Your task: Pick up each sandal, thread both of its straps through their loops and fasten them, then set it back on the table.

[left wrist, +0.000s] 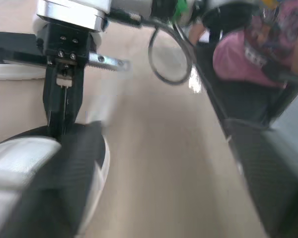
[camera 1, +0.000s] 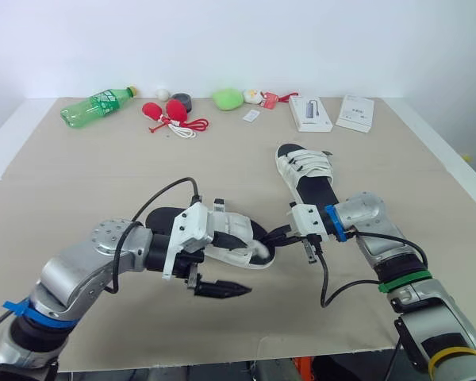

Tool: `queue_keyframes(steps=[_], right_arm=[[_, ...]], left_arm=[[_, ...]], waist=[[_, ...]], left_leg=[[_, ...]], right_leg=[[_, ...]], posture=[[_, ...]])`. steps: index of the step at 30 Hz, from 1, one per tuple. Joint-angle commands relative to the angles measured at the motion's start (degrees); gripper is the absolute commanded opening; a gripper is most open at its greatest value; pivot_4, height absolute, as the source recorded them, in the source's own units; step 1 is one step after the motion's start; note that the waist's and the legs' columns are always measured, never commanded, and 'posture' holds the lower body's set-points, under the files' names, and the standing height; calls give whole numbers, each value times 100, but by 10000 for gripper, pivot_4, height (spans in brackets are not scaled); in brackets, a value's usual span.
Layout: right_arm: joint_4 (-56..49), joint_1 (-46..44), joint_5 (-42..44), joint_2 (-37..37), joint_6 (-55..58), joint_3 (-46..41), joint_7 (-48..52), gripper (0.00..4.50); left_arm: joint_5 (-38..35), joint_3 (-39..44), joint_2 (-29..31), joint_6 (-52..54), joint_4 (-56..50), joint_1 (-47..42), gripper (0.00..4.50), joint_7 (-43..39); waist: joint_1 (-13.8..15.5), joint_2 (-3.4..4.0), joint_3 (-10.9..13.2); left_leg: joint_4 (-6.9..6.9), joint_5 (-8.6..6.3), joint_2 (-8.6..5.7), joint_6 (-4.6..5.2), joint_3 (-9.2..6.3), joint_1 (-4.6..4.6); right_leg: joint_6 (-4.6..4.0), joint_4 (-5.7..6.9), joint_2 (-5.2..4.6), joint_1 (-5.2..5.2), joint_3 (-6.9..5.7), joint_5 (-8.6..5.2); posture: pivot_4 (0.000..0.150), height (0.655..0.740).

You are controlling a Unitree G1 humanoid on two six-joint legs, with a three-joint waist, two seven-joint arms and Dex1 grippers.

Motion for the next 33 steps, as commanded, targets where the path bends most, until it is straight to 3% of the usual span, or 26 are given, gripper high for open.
queue_keyframes(steps=[1, 5, 13, 21, 26, 32, 33], right_arm=[[189, 69, -272, -115, 38, 165, 67, 0], [215, 72, -270, -131, 21, 161, 86, 0], [225, 52, -278, -64, 27, 210, 71, 0], [227, 64, -262, -133, 10, 215, 70, 0], [151, 100, -259, -130, 61, 228, 57, 0], [123, 79, -257, -166, 110, 213, 57, 0], [116, 86, -257, -177, 112, 210, 59, 0]], left_arm=[[633, 260, 584, -771, -75, 103, 44506, -416], [1419, 313, 926, -1894, 272, 107, 44506, -563], [3106, -445, 68, -4776, 1025, 44, 44506, -301], [4260, -861, -104, -7645, 2083, -79, 44506, -12], [4391, -1207, -330, -8366, 2357, -326, 44506, 25], [4348, -1630, -543, -8508, 2396, -530, 44506, -75], [4340, -1662, -547, -8488, 2397, -558, 42211, -84]], waist=[[0, 0, 0], [1, 0, 0], [14, -1, -1], [18, 2, -2], [21, 3, -3], [21, 5, -4], [21, 5, -4]], left_leg=[[0, 0, 0, 0, 0, 1], [0, -1, -1, -1, 3, 1], [-2, -1, 1, 3, 28, -3], [-14, -1, 21, 10, 34, 0], [-10, 0, 21, 12, 56, -1], [-10, 0, 22, 17, 58, 0], [-10, 0, 23, 18, 58, 1]], right_leg=[[0, 0, -1, -1, 0, 0], [-3, -6, -7, -17, 0, -2], [-6, -37, -21, 15, 2, 2], [-7, -37, -3, 6, 3, 18], [-6, -37, -7, 8, 15, 19], [2, -36, -4, 9, 17, 23], [2, -36, -3, 9, 17, 23]], posture=[[1500, 7400], [1500, 7400], [1500, 7400], [1500, 7400], [1500, 7400], [1500, 7400], [1500, 7400]])
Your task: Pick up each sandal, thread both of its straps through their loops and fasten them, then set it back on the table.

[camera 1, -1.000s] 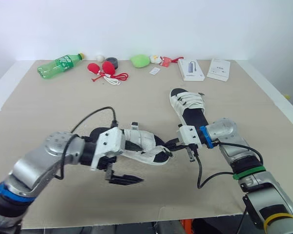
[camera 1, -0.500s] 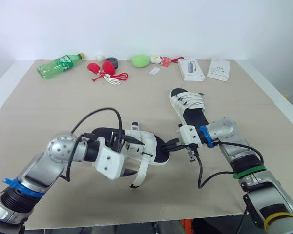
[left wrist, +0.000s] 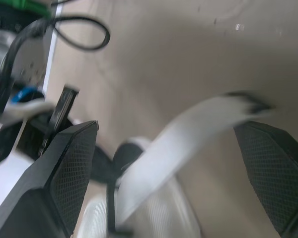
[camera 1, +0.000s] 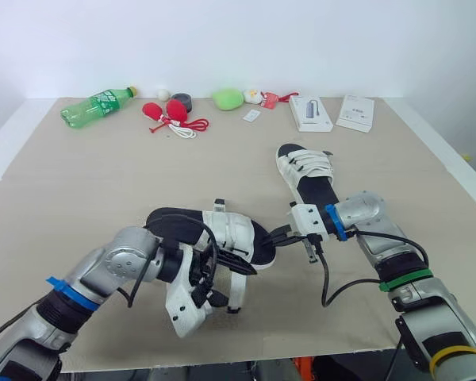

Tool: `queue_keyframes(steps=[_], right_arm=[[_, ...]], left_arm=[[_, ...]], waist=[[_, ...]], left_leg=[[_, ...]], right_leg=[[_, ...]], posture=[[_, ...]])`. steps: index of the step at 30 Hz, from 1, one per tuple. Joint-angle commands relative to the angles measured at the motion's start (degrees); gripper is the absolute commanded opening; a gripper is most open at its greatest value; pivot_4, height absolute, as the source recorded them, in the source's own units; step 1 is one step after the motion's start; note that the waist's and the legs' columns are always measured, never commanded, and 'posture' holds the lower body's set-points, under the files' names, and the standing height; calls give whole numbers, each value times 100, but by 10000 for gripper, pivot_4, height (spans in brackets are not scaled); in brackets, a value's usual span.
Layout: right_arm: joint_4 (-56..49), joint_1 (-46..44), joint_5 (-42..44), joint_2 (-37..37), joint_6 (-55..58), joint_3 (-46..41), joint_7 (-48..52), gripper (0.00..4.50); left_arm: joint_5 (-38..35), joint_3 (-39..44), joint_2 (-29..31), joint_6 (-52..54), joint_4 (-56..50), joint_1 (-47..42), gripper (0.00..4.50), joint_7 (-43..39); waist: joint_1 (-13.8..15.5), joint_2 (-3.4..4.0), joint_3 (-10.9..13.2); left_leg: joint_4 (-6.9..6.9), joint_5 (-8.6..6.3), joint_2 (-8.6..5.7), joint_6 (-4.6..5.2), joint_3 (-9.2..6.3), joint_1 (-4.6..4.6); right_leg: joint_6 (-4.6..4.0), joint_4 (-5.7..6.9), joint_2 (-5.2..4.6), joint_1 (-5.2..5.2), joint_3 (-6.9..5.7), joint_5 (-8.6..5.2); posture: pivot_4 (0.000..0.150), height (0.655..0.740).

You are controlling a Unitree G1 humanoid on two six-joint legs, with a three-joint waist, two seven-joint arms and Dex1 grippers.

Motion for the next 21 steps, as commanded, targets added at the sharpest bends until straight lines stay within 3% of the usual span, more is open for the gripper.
queue_keyframes(steps=[1, 2, 5, 6, 7, 10, 17, 21], right_arm=[[111, 145, -257, -137, 92, 138, 49, 0], [105, 153, -260, -141, 94, 139, 49, 0], [90, 163, -262, -136, 109, 146, 45, 0], [91, 159, -261, -131, 114, 148, 43, 0], [95, 154, -262, -125, 117, 150, 40, 0], [99, 148, -265, -118, 120, 152, 35, 0], [71, 185, -262, -119, 114, 153, 24, 0], [51, 203, -263, -119, 115, 147, 1, 0]], left_arm=[[-100, -117, 15, -61, -78, -154, 39269, -44], [-112, -142, 24, -41, -64, -172, 36789, -60], [-181, -178, 50, 69, -39, -193, 24413, -116], [-209, -179, 57, 129, -37, -195, 18424, -139], [-233, -177, 66, 181, -34, -198, 15804, -163], [-398, -125, 72, 492, -69, -159, 270, -212], [-547, -18, 28, 938, -57, -163, 270, -192], [-1331, 251, -204, 2013, -278, -107, 270, -62]], waist=[[0, 0, 0], [0, 0, 0], [0, 1, 0], [0, 1, 0], [-1, 0, 0], [-1, 1, 0], [-2, 1, -1], [-3, 1, -1]], left_leg=[[0, 0, 0, 1, 0, 0], [0, 0, 0, 1, 0, 0], [1, 1, 0, 1, 0, 0], [1, 0, 0, 1, 0, 0], [1, 1, 0, 1, 0, 0], [1, 1, 0, 1, 0, 0], [2, 1, 0, 2, 0, 1], [5, 2, 0, 3, 0, 0]], right_leg=[[1, 0, 0, 0, 0, 1], [1, 0, 0, 0, 0, 1], [3, 0, 0, 2, 1, 1], [3, 0, 0, 2, 1, 1], [3, 0, 0, 2, 1, 1], [3, 0, 0, 2, 1, 1], [4, 0, 0, 3, 1, 2], [6, 1, 1, 5, 1, 2]], posture=[[1500, 7400], [1500, 7400], [1500, 7400], [1500, 7400], [1500, 7400], [1500, 7400], [1500, 7400], [1500, 7400]])
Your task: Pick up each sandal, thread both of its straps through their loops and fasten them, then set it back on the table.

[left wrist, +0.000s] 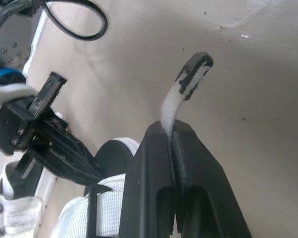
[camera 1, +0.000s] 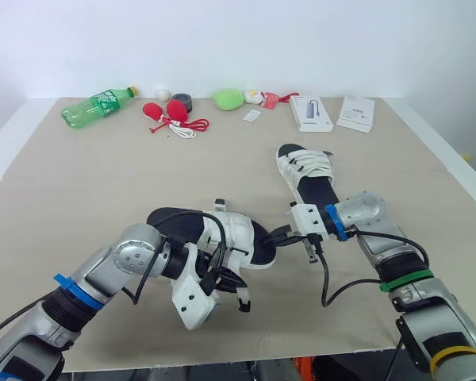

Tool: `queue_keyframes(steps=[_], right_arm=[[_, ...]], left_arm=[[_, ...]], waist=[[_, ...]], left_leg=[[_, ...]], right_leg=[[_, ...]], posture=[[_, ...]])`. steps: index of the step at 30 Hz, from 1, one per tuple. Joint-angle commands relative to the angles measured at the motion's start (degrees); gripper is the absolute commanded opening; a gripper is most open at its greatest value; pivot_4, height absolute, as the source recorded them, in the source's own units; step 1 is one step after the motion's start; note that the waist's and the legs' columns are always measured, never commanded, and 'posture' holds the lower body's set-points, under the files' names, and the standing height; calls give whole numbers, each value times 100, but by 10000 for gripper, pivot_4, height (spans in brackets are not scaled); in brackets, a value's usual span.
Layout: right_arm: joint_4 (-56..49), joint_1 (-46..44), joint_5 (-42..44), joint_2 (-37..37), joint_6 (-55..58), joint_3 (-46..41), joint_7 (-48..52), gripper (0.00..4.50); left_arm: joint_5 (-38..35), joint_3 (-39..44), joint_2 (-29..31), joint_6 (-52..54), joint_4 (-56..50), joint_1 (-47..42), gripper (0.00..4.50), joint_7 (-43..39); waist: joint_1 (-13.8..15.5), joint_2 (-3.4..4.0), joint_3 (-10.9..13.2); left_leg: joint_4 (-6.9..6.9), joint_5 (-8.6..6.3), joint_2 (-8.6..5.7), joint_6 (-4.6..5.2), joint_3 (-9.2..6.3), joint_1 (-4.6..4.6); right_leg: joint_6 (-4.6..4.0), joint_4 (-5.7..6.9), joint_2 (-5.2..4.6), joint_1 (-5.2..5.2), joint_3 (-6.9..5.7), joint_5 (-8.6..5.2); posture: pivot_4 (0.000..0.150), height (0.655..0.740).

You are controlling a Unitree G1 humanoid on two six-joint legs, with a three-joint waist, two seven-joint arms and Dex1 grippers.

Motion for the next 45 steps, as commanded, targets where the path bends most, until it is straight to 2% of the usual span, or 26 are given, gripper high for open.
queue_keyframes(steps=[1, 5, 7, 10, 12, 16, 27, 34, 43, 44, 45], right_arm=[[74, 178, -261, -112, 69, 149, 16, 0], [62, 209, -262, -145, 52, 130, 10, 0], [69, 208, -268, -147, 43, 127, 8, 0], [99, 180, -278, -126, 28, 130, -2, 0], [115, 161, -281, -109, 20, 135, -9, 0], [138, 136, -285, -85, -6, 144, -27, 0], [96, 164, -270, -103, 5, 125, -89, 0], [3, 242, -253, -136, 50, 109, -137, 0], [7, 223, -257, -119, 68, 121, -159, 0], [18, 212, -260, -112, 64, 125, -159, 0], [29, 200, -262, -105, 62, 128, -156, 0]], left_arm=[[-919, 461, -162, 1067, -342, -11, 270, 165], [-2425, 916, -235, 3107, -641, -98, 270, 240], [-3432, 1229, -312, 4455, -753, -176, 270, 490], [-4150, 1595, -508, 5620, -634, -345, 270, 846], [-4301, 1737, -614, 6056, -492, -443, 270, 955], [-4146, 1830, -839, 6325, -118, -594, 270, 1053], [-3245, 1648, -1355, 6082, 739, -901, 270, 1019], [-2518, 1393, -1394, 5746, 1140, -890, 270, 892], [-2006, 1227, -1374, 5490, 1464, -885, 270, 730], [-1941, 1197, -1380, 5442, 1503, -898, 6018, 733], [-1878, 1197, -1400, 5349, 1548, -908, 7134, 763]], waist=[[-1, 0, 0], [-4, 0, 0], [-4, 0, 0], [-6, 0, 0], [-5, 0, 0], [-4, 0, 0], [-4, 0, 0], [-4, 0, -1], [-4, 7, -9], [-4, 9, -10], [-4, 13, -13]], left_leg=[[1, 0, 0, 0, 0, 0], [1, 1, 0, 2, 0, 0], [2, 1, 0, 2, -2, 1], [4, 1, -1, 3, -5, 1], [7, 1, -1, 3, -6, 1], [8, 1, -1, 3, -10, 1], [14, 1, -1, 2, -10, 1], [21, 2, -2, 2, -10, 1], [22, 2, -2, 2, -10, 3], [22, 2, -2, 2, -10, 3], [22, 2, -2, 2, -10, 4]], right_leg=[[1, 0, 0, 0, 0, 1], [2, 2, 1, 1, 0, 1], [4, 4, 2, 1, 0, 0], [6, 7, 2, 2, -1, -1], [8, 7, 3, 3, -2, 0], [11, 8, 9, 3, -3, 2], [13, 8, 9, 5, -3, 7], [14, 7, 7, 11, -3, 10], [14, 7, 7, 13, -3, 10], [14, 7, 7, 13, -3, 10], [14, 7, 7, 13, -3, 10]], posture=[[1500, 7400], [1500, 7400], [1500, 7400], [1500, 7400], [1500, 7400], [1500, 7400], [1500, 7400], [1500, 7400], [1500, 7400], [1500, 7400], [1500, 7400]])
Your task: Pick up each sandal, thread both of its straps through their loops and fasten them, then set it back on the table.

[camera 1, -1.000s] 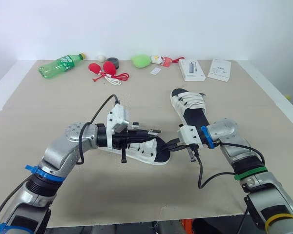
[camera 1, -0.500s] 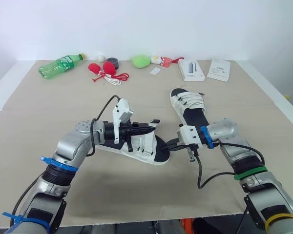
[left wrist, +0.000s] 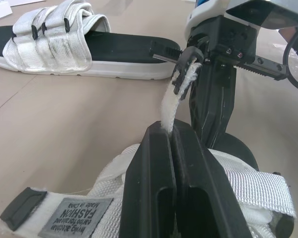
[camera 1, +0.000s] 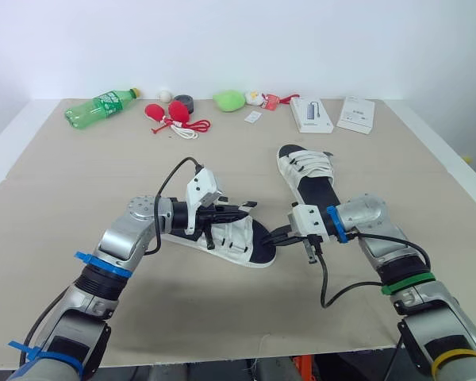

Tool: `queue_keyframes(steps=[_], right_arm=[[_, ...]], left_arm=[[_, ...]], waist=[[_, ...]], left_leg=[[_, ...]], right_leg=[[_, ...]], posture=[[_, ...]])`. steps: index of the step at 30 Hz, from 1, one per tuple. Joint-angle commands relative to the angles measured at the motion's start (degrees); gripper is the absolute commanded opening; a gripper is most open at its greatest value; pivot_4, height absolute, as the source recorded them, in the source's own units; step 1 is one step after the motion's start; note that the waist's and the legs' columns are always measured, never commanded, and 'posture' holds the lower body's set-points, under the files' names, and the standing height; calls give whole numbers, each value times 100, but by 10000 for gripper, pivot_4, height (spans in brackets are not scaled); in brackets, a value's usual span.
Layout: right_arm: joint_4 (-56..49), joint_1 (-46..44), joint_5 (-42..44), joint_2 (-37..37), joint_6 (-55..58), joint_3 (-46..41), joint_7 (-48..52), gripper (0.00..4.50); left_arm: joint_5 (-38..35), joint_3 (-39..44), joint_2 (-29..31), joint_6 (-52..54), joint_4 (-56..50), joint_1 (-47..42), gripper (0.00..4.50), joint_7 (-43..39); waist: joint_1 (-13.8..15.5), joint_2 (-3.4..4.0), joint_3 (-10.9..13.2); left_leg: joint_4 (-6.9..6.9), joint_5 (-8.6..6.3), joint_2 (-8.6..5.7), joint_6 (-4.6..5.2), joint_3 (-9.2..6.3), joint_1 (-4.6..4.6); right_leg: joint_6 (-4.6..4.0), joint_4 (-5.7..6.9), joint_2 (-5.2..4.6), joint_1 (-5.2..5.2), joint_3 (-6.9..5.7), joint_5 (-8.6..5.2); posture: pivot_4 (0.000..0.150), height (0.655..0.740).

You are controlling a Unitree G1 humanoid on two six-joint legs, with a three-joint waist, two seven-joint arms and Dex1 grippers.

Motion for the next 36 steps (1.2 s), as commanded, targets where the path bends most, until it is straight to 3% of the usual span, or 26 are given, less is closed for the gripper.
queue_keyframes(steps=[1, 2, 4, 5, 6, 11, 18, 21, 25, 30, 36], right_arm=[[114, 87, -252, -61, 52, 158, 46, 0], [122, 78, -250, -60, 51, 157, 51, 0], [154, 55, -255, -66, 33, 153, 58, 0], [168, 48, -260, -72, 23, 151, 58, 0], [181, 41, -263, -77, 15, 151, 59, 0], [199, 17, -257, -75, 13, 166, 49, 0], [235, 3, -271, -96, -15, 141, 52, 0], [198, 29, -269, -104, -3, 140, 33, 0], [128, 78, -263, -114, 31, 128, 1, 0], [-17, 203, -254, -197, 89, 81, -84, 0], [-214, 335, -229, -253, 185, 56, -186, 0]], left_arm=[[428, -59, 2, -203, 300, -66, 10632, 99], [467, -42, 7, -235, 339, -87, 15998, 101], [628, 86, 63, -532, 472, -229, 21880, 198], [690, 172, 73, -700, 554, -327, 27893, 264], [731, 256, 75, -897, 635, -431, 29776, 310], [382, 680, -105, -1249, 804, -949, 29776, 123], [-378, 717, -255, -324, 529, -1129, 29776, -693], [-441, 478, -267, 20, 601, -1123, 21946, -1181], [-382, 172, -166, 617, 969, -1270, 1992, -1796], [-134, -44, -181, 1153, 1775, -1720, 459, -2034], [279, -134, -274, 1053, 2796, -2134, 459, -2154]], waist=[[0, 6, -4], [0, 7, -4], [0, 7, -4], [0, 7, -4], [0, 7, -4], [0, 7, -4], [-1, 9, -3], [-1, 9, -3], [-5, 9, -3], [-9, 8, -3], [-8, 8, -2]], left_leg=[[0, 0, 0, 0, 0, 0], [0, 0, 0, 0, 0, 0], [0, 0, 0, 0, 0, 0], [0, 0, 0, 1, 0, 0], [0, 1, 0, 1, 0, 0], [0, 3, -2, 4, 0, -4], [-9, 2, -2, 3, 0, -6], [-8, 3, -2, 3, 0, -6], [-5, 3, -3, 4, 0, -5], [-5, 3, -4, 4, -2, -9], [-6, 2, -4, 4, -2, -11]], right_leg=[[0, 0, 0, 0, 0, 0], [0, 0, -1, 0, 0, 0], [0, 0, -1, 0, 0, 0], [-1, 0, 0, 0, 0, 0], [-1, 0, 0, 0, 0, 1], [-1, 0, -1, -4, 1, 3], [6, -1, 1, -7, 1, 0], [7, -1, 2, -7, 1, 0], [6, -1, 1, -6, 1, 1], [6, -1, 1, -9, 1, 1], [6, -2, 1, -12, 1, -2]], posture=[[1500, 7400], [1500, 7400], [1500, 7400], [1500, 7400], [1500, 7400], [1500, 7400], [1500, 7400], [1500, 7400], [1500, 7400], [1500, 7400], [1500, 7400]])
